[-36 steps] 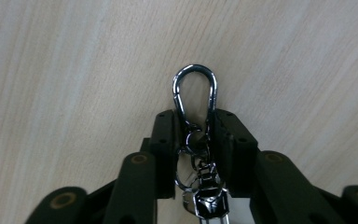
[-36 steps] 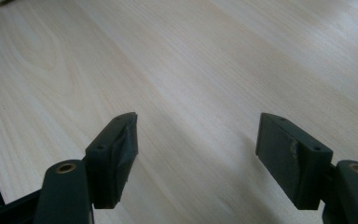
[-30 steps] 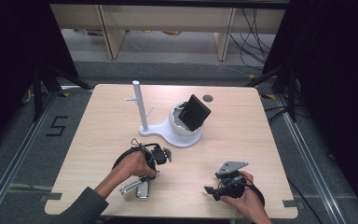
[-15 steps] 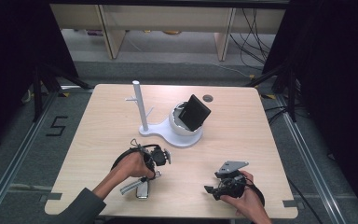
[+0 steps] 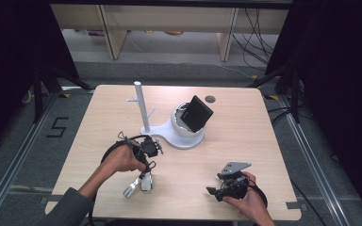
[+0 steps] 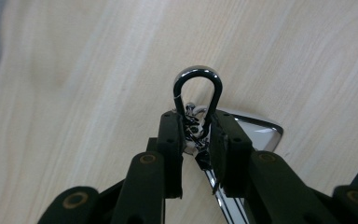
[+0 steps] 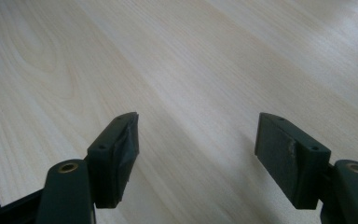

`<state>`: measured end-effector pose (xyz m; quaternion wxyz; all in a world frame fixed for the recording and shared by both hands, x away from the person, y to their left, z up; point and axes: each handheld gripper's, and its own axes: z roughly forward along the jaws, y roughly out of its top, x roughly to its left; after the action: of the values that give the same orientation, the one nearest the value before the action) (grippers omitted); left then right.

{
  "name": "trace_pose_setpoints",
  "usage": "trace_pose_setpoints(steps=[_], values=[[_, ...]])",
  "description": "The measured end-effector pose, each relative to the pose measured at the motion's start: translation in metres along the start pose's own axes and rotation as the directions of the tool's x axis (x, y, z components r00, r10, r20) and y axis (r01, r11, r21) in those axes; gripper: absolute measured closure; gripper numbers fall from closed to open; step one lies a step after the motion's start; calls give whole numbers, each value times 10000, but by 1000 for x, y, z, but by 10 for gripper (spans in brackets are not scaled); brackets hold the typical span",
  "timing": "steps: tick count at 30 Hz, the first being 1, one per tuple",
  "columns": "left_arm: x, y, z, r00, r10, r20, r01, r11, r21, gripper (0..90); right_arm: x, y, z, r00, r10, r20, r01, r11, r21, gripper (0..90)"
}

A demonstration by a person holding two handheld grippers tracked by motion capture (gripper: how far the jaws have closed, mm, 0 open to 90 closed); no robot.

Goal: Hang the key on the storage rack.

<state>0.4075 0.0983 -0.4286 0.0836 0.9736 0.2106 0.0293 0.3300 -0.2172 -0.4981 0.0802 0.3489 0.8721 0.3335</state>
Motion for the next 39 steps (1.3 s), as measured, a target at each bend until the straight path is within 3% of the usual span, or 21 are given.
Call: trace_pose_setpoints(steps=[9, 13, 21, 25, 33, 34, 39], values=[[11, -9, -34, 9985, -356, -422, 319, 9957, -872, 741, -1, 0, 2, 10000, -34, 87, 35, 9999, -146, 314], [15, -11, -47, 9962, -594, -641, 513, 9913, -1209, 742, 0, 0, 1, 9999, 109, 6, -109, 9999, 73, 314], [25, -17, -70, 9914, -934, -914, 798, 9866, -1422, 743, 0, 0, 4, 10000, 57, 20, -57, 10000, -58, 314], [30, -19, -82, 9877, -1201, -1005, 1010, 9789, -1776, 743, -1, 0, 2, 10000, 9, -1, -9, 10000, 61, 314], [38, -23, -100, 9835, -1334, -1225, 1095, 9767, -1846, 744, -1, 0, 3, 10000, 2, -43, -1, 9999, 134, 315], [38, -24, -100, 9807, -1594, -1135, 1346, 9705, -1999, 744, -1, 0, 3, 10000, 18, -32, -17, 9999, 169, 315], [47, -27, -112, 9770, -1724, -1254, 1452, 9688, -2007, 744, -1, 0, 3, 10000, 20, -23, -20, 9999, 155, 315]])
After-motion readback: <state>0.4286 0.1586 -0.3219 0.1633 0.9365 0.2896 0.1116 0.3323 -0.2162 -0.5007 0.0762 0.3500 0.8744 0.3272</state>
